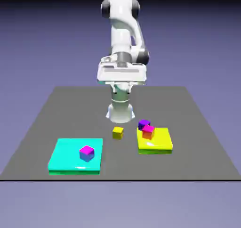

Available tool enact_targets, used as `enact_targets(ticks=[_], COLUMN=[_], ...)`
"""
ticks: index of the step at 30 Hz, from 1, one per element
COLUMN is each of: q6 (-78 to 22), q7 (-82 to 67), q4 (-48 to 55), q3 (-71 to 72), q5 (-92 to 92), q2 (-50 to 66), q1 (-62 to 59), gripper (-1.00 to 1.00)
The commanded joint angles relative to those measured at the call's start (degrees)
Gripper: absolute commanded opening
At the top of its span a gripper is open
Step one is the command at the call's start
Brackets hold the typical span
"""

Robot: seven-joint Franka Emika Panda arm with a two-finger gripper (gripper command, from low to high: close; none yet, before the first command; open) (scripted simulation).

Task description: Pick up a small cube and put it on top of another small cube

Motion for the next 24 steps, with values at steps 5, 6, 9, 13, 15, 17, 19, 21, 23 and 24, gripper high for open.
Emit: enact_targets(ticks=[5,6,9,13,15,17,19,21,23,24], q6=[-12.46,-14.95,-22.43,-32.40,-37.38,-42.36,-47.35,-52.33,-57.31,-59.81], q7=[-1.36,-1.63,-2.44,-3.53,-4.07,-4.61,-5.16,-5.70,-6.24,-6.51], q4=[0.34,0.41,0.61,0.88,1.01,1.15,1.28,1.42,1.55,1.62], q3=[-7.46,-8.96,-13.44,-19.41,-22.39,-25.38,-28.36,-31.35,-34.33,-35.82], q5=[9.84,11.81,17.71,25.59,29.52,33.46,37.39,41.33,45.26,47.23], q2=[9.71,11.65,17.47,25.23,29.11,33.00,36.88,40.76,44.64,46.58], q1=[0.87,1.04,1.56,2.26,2.61,2.95,3.30,3.65,4.00,4.17], gripper=[0.00,0.00,0.00,0.00,0.00,0.00,0.00,0.00,0.00,0.00])
